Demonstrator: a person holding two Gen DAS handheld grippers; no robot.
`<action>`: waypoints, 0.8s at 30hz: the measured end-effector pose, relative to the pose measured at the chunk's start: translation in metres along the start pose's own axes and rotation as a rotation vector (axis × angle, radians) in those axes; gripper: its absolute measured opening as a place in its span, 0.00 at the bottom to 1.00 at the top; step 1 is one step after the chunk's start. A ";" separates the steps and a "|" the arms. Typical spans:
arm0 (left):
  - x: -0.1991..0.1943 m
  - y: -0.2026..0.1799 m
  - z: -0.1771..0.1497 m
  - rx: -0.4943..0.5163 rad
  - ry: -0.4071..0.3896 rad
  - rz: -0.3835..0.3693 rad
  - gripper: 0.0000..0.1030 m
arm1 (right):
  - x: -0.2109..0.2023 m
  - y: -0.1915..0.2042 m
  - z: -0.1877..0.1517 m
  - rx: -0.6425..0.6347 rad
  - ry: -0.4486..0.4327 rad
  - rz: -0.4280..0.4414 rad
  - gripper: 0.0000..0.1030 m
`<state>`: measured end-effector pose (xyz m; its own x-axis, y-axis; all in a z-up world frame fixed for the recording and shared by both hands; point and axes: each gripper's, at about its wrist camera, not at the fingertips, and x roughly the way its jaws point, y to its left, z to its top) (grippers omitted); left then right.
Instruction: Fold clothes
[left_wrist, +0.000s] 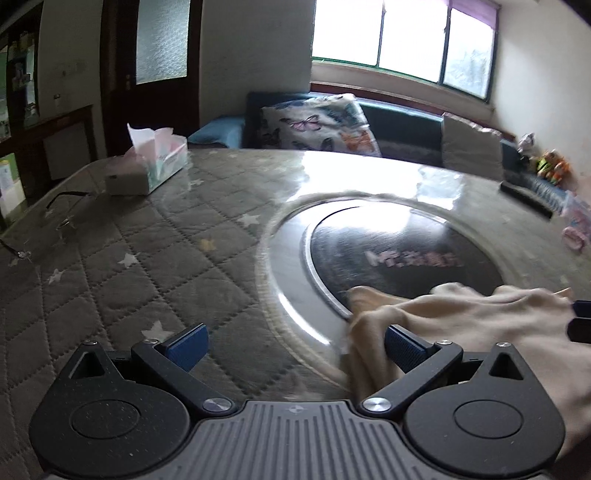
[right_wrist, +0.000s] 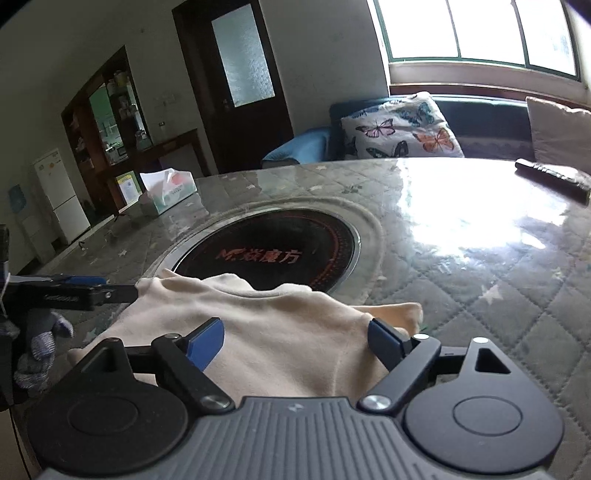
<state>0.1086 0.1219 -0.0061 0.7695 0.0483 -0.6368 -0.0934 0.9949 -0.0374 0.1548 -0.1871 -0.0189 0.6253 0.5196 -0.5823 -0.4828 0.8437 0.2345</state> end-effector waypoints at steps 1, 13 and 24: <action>0.001 0.000 0.000 0.005 0.002 0.000 1.00 | 0.003 -0.001 -0.001 0.003 0.010 -0.002 0.84; 0.002 -0.015 0.011 0.057 -0.012 -0.041 1.00 | 0.003 0.018 0.013 -0.062 -0.005 0.034 0.89; 0.012 -0.013 0.009 0.061 0.010 -0.028 1.00 | 0.020 0.024 0.019 -0.077 0.036 0.063 0.89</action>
<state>0.1247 0.1105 -0.0062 0.7650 0.0198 -0.6438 -0.0332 0.9994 -0.0087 0.1673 -0.1543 -0.0100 0.5706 0.5650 -0.5960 -0.5671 0.7960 0.2117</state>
